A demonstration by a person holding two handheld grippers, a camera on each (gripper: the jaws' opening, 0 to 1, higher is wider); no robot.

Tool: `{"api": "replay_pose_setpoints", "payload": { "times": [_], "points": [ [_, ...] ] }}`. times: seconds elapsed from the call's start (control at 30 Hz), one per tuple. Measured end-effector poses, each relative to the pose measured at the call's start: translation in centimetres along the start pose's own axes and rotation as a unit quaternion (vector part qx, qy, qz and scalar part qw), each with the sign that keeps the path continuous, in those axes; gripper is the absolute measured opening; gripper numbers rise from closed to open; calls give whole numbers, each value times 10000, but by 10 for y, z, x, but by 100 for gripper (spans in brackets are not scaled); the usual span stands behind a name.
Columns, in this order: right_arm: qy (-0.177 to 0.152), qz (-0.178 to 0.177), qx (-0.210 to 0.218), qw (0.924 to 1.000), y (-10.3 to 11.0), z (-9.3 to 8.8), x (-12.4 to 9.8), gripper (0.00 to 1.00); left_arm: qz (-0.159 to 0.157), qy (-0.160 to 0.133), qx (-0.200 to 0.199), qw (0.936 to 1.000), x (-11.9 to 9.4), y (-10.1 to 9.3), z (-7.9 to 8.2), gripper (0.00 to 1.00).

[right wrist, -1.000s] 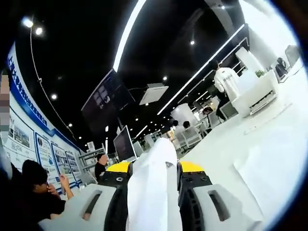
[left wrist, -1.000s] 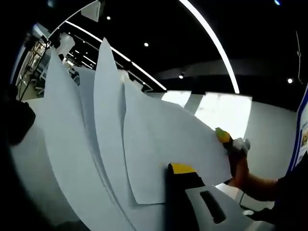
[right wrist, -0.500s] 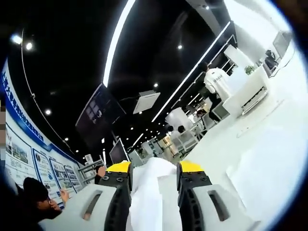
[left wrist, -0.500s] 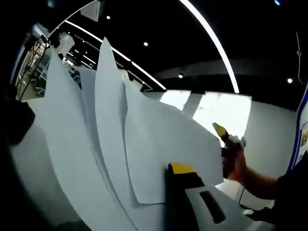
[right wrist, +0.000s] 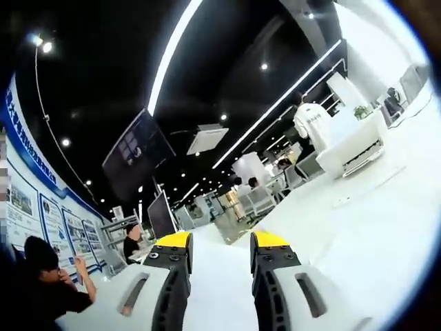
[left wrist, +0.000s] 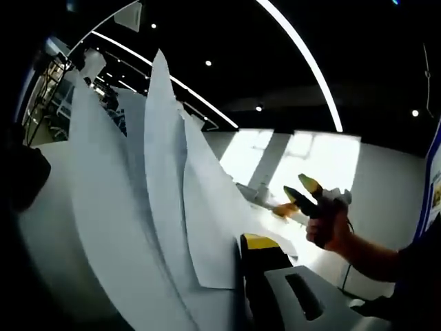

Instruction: Organize the stack of printing papers by aligning and flattening the scattered papers on the table

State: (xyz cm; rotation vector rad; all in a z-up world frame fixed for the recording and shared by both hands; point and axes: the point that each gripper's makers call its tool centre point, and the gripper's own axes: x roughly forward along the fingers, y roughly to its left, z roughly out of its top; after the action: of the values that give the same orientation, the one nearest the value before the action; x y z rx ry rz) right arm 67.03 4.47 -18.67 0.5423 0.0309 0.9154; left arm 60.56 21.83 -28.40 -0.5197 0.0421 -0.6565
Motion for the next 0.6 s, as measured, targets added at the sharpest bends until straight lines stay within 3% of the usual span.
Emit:
{"api": "replay_pose_setpoints", "payload": {
  "times": [0.1, 0.2, 0.3, 0.4, 0.53, 0.6],
  "points": [
    [289, 42, -228, 9993, -2, -8, 5, 29, -3, 2, 1, 10000, 0, 0, 0, 10],
    [562, 262, -144, 9980, -1, -18, 12, 29, -7, -8, 15, 10000, 0, 0, 0, 10],
    [744, 1086, 593, 9895, 7, -19, 27, 33, -10, -9, 22, 10000, -1, 0, 1, 10],
    [971, 1493, 421, 9831, 8, -23, 31, 33, -17, -15, 21, 10000, -2, 0, 2, 10],
    [1164, 1752, 571, 9760, 3, -20, 38, 34, -18, -11, 18, 10000, -2, 0, 2, 10],
    [1317, 1720, 597, 9744, -5, -24, 39, 33, -26, -29, 17, 10000, -2, 0, 3, 10]
  ]
}}
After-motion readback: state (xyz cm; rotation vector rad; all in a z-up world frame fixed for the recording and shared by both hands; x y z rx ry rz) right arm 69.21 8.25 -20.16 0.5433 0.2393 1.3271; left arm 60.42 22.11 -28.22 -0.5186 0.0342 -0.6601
